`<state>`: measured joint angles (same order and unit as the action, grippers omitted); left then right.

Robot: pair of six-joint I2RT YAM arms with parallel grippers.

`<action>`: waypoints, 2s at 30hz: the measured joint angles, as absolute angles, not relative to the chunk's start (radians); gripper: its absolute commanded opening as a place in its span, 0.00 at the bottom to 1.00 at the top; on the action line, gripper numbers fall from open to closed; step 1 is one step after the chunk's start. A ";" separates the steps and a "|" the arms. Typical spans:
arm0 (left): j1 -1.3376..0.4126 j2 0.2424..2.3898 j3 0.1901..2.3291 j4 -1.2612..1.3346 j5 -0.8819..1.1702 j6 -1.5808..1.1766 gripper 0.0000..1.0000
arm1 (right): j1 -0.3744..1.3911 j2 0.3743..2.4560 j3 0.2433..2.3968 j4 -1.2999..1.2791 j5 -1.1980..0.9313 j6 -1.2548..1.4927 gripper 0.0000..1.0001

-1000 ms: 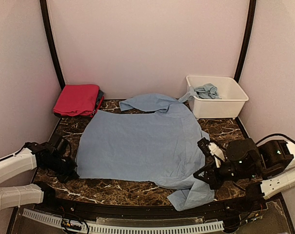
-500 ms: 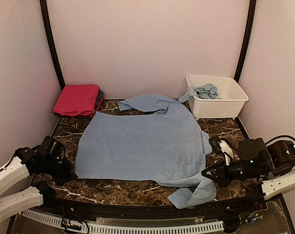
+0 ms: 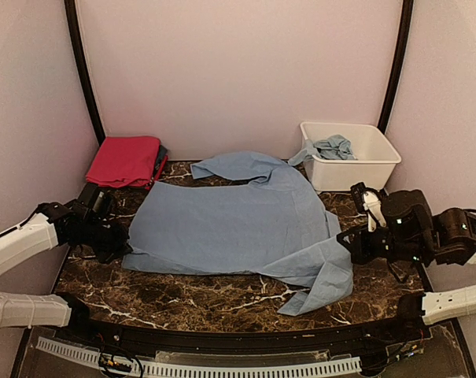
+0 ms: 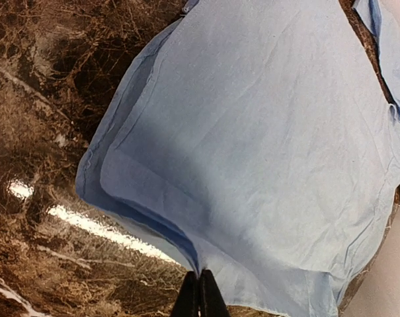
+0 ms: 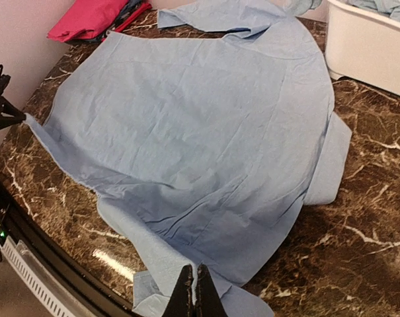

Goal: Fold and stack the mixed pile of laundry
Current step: Fold the flattened shirt at the center of the board.

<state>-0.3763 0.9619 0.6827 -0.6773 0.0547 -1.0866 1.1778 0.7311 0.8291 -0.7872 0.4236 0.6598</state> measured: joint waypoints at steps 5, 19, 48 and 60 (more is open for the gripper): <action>-0.376 1.095 0.712 -0.619 0.004 -1.046 0.00 | 0.967 0.828 0.853 -0.681 0.361 0.509 0.00; -0.350 1.353 0.835 -0.474 -0.084 -0.977 0.00 | 0.631 1.218 0.938 -0.380 0.149 0.260 0.00; -0.298 1.529 0.832 -0.420 -0.134 -0.957 0.36 | 0.579 1.758 1.330 -0.244 0.117 0.067 0.68; -0.320 1.209 0.831 -0.264 -0.031 -0.710 0.99 | 0.548 1.379 1.249 -0.392 -0.067 0.162 0.68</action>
